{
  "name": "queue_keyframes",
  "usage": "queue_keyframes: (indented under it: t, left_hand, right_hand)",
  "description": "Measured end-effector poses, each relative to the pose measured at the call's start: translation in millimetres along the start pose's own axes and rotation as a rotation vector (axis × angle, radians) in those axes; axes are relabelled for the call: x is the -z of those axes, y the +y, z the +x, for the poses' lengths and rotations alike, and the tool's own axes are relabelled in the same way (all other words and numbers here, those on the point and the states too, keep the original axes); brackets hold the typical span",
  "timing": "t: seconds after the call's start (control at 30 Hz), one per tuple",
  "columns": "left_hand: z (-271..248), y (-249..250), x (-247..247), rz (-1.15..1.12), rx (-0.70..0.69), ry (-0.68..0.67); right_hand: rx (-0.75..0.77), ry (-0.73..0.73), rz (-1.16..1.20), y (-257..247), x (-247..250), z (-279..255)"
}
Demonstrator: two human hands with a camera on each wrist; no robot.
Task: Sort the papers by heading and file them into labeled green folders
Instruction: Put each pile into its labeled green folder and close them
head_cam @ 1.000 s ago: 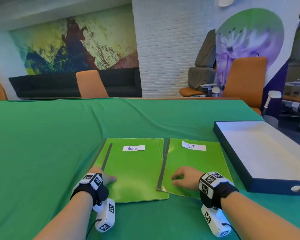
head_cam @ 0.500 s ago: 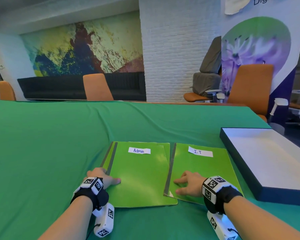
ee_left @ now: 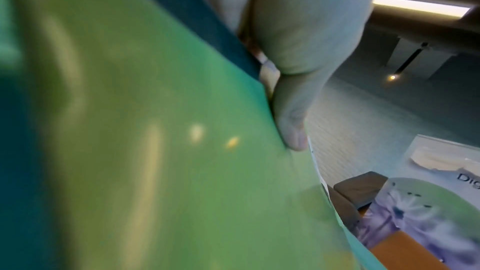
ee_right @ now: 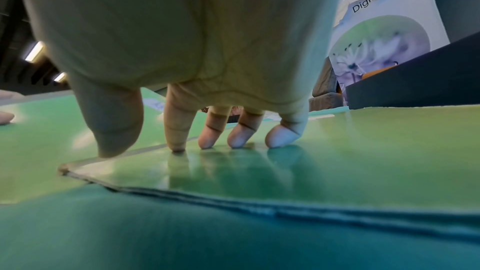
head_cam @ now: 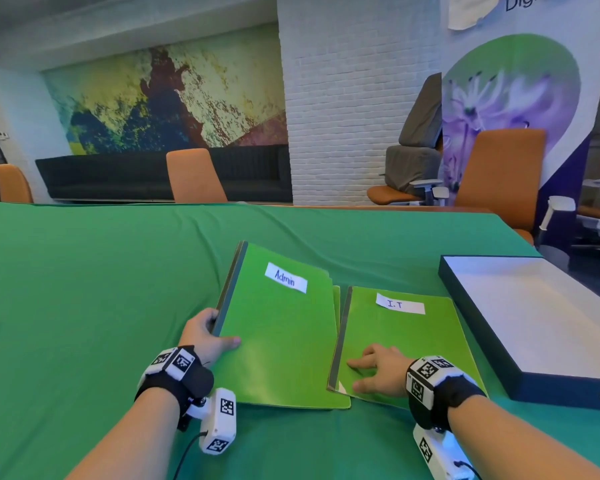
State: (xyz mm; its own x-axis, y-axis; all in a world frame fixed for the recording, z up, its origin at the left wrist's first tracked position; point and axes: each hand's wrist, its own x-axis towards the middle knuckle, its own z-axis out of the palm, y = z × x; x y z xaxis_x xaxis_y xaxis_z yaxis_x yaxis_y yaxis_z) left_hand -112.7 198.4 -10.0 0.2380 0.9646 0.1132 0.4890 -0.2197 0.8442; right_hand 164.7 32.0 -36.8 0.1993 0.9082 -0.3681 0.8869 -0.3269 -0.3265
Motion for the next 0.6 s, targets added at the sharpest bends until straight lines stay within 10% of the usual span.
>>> queue_keyframes:
  t: [0.27, 0.6]
  left_hand:
    - [-10, 59, 42, -0.219, -0.234, 0.212]
    - [-42, 105, 12, -0.287, -0.261, 0.093]
  right_hand:
    - [0.014, 0.025, 0.145, -19, 20, -24]
    - [-0.026, 0.664, 0.884, -36, 58, -39]
